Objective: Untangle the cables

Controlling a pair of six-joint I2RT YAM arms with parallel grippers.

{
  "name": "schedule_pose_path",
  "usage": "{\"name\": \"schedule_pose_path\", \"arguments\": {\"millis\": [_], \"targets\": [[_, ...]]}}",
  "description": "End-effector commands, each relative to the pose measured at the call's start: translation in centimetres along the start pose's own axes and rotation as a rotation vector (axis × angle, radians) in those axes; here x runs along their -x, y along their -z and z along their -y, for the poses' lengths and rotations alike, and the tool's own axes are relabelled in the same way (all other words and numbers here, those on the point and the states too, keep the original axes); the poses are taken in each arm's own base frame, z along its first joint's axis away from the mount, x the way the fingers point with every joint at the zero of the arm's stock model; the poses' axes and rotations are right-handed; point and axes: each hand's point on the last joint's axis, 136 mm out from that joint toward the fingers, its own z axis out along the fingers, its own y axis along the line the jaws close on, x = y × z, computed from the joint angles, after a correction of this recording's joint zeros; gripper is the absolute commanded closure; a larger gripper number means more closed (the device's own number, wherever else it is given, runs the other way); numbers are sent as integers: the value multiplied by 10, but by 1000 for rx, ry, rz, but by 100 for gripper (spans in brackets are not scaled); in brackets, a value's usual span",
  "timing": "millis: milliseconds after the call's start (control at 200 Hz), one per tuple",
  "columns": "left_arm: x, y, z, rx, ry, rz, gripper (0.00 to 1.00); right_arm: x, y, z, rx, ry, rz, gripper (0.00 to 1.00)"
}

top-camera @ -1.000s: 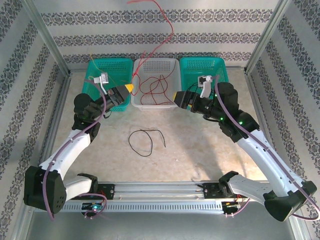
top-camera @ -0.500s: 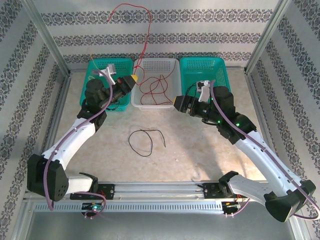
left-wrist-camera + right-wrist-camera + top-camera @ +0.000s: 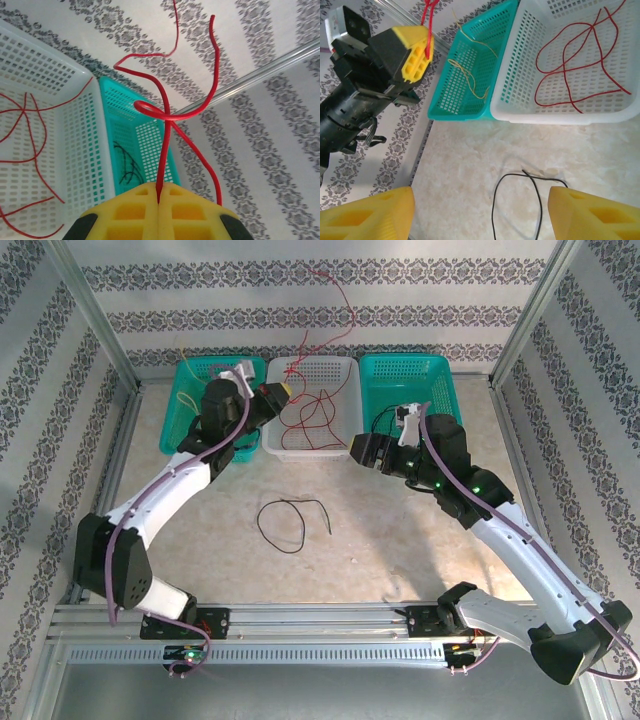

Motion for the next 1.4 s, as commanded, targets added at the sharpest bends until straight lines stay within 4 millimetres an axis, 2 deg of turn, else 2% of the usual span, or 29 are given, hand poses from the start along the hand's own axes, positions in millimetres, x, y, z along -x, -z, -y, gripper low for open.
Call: {"name": "schedule_pose_path", "arguments": {"millis": [0, 200, 355, 550, 570, 620, 650, 715, 730, 750, 874, 954, 1039, 1174, 1299, 1394], "targets": [[-10, -13, 2, 36, -61, -27, 100, 5, 11, -8, 4, 38, 28, 29], [-19, -31, -6, 69, -96, -27, 100, 6, 11, -10, -9, 51, 9, 29], [-31, -43, -27, 125, -98, -47, 100, 10, 16, -12, -17, 61, 16, 29], [-35, -41, -56, 217, -133, 6, 100, 10, 15, -11, -30, 65, 8, 29], [-37, -41, -60, 235, -140, 1, 93, 9, 15, -11, -31, 64, 6, 29], [-43, -42, -70, 271, -149, -22, 62, 9, 14, -10, -32, 63, 4, 29], [-47, -41, -75, 287, -147, -36, 49, 10, 14, -10, -33, 62, 5, 29], [-56, -39, -74, 275, -156, -61, 33, 9, 12, -9, -38, 62, 1, 29], [-58, -38, -74, 273, -159, -64, 27, 9, 12, -8, -41, 61, 2, 29], [-59, -35, -74, 275, -163, -63, 24, 9, 12, -8, -43, 63, 0, 29], [-52, -8, -72, 332, -209, -37, 14, 6, 8, -7, -46, 65, -22, 29], [-49, 12, -63, 346, -270, -58, 14, 1, 1, -4, -49, 67, -51, 29], [-49, 38, -49, 323, -324, -82, 15, -11, -11, 7, -81, 66, -99, 29], [-49, 88, -37, 317, -403, -95, 20, -41, -40, 27, -143, 77, -209, 31], [-45, 140, -49, 396, -409, -43, 18, -71, -69, 46, -228, 126, -298, 33], [-52, 161, -58, 404, -370, -44, 23, -96, -92, 59, -278, 152, -382, 35]]}}
